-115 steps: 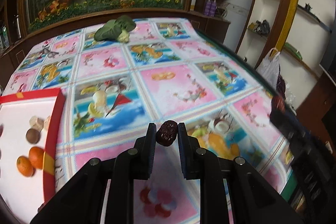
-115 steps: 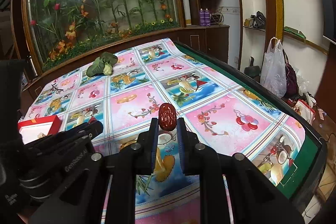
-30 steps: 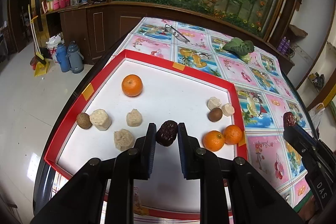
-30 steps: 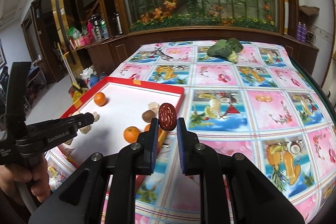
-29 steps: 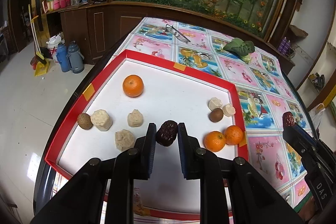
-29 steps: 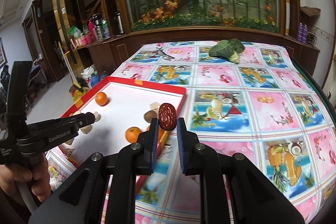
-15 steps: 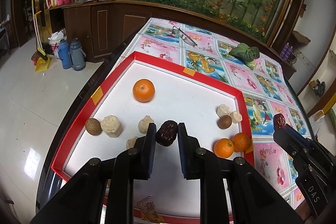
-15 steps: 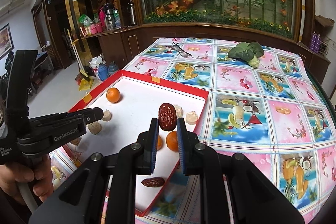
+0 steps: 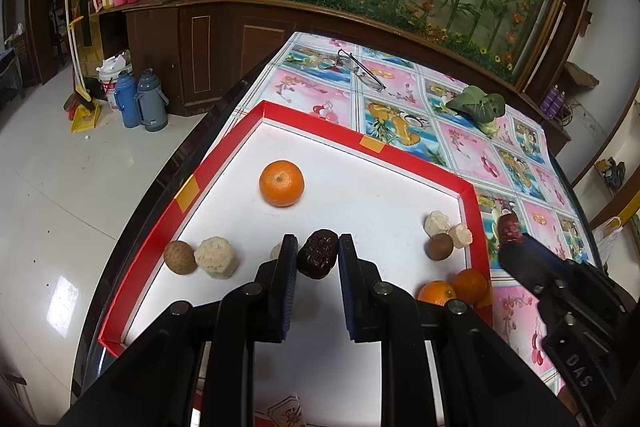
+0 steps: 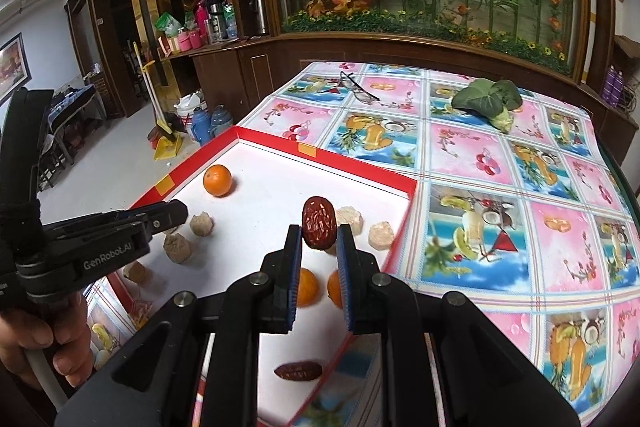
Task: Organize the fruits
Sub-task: 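Lower both red dates toward the tray floor with both tools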
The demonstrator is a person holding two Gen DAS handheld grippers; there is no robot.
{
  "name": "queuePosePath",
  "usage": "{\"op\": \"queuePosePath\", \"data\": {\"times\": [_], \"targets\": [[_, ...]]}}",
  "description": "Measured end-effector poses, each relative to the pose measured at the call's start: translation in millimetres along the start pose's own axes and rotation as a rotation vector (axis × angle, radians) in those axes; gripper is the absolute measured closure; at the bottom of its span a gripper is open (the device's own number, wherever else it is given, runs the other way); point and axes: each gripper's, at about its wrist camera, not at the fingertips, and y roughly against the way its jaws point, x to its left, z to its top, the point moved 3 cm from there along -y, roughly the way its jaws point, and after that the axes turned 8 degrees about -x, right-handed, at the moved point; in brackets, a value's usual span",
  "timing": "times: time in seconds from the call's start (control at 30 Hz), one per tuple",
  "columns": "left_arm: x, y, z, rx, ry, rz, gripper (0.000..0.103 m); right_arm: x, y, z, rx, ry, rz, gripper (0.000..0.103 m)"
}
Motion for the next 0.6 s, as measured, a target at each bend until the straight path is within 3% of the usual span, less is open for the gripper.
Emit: {"op": "queuePosePath", "data": {"times": [0.6], "targets": [[11, -1, 8, -0.002, 0.023, -0.013, 0.084, 9, -42, 11, 0.062, 0.033, 0.041, 0.084]]}}
